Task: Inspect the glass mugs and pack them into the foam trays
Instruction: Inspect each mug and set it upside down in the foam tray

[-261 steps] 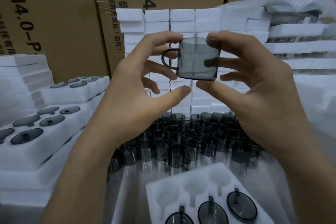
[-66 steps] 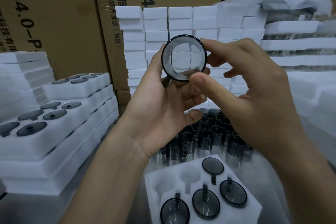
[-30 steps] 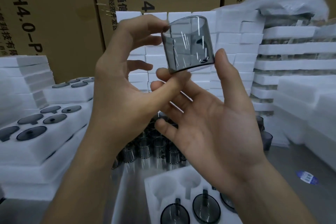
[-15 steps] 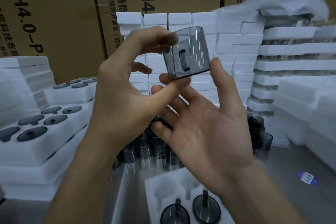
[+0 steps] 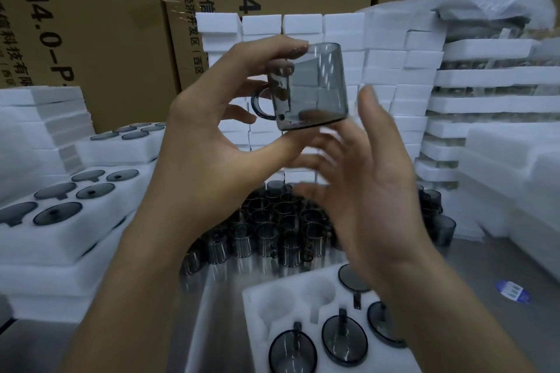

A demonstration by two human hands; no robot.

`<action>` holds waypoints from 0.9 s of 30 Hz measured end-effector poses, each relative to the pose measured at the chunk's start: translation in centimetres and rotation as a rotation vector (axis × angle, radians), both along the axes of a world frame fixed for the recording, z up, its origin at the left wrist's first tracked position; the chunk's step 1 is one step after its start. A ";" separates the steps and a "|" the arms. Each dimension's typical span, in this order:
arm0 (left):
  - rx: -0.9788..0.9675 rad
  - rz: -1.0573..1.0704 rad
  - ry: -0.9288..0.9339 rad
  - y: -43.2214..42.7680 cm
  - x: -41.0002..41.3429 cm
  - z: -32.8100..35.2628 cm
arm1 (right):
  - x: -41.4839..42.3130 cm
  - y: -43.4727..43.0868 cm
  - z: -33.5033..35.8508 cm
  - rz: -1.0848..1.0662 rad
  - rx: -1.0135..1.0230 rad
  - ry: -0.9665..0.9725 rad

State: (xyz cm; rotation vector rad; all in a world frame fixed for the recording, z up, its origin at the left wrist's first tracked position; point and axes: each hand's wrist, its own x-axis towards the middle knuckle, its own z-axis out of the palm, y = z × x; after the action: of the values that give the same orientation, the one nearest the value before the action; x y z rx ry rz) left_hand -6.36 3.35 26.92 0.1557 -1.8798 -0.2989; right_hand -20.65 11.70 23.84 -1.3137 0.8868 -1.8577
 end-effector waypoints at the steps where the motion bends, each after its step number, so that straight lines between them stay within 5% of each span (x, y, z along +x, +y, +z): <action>1: -0.032 0.009 -0.046 -0.1 0.1 -0.1 | -0.5 0.1 0.3 -0.094 -0.032 0.071; 6: 0.001 0.022 -0.183 -0.4 -0.4 -0.5 | -3.4 0.7 1.0 -0.242 -0.103 0.376; 13: 0.423 -0.244 -0.406 -1.8 -0.6 -1.3 | -8.1 -0.2 0.2 -0.115 0.130 0.593; 23: 0.761 -0.353 -0.605 -4.2 -3.1 -3.9 | -10.7 -2.9 -3.2 0.166 0.383 0.479; 27: 0.811 -0.251 -0.686 -4.5 -4.0 -4.9 | -11.7 -3.8 -4.9 0.085 0.509 0.504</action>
State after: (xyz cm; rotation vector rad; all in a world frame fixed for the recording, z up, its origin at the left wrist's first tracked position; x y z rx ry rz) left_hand -10.40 -1.11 21.98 0.6325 -2.3425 -1.3099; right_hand -32.37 7.92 18.97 -1.4677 1.4232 -1.1293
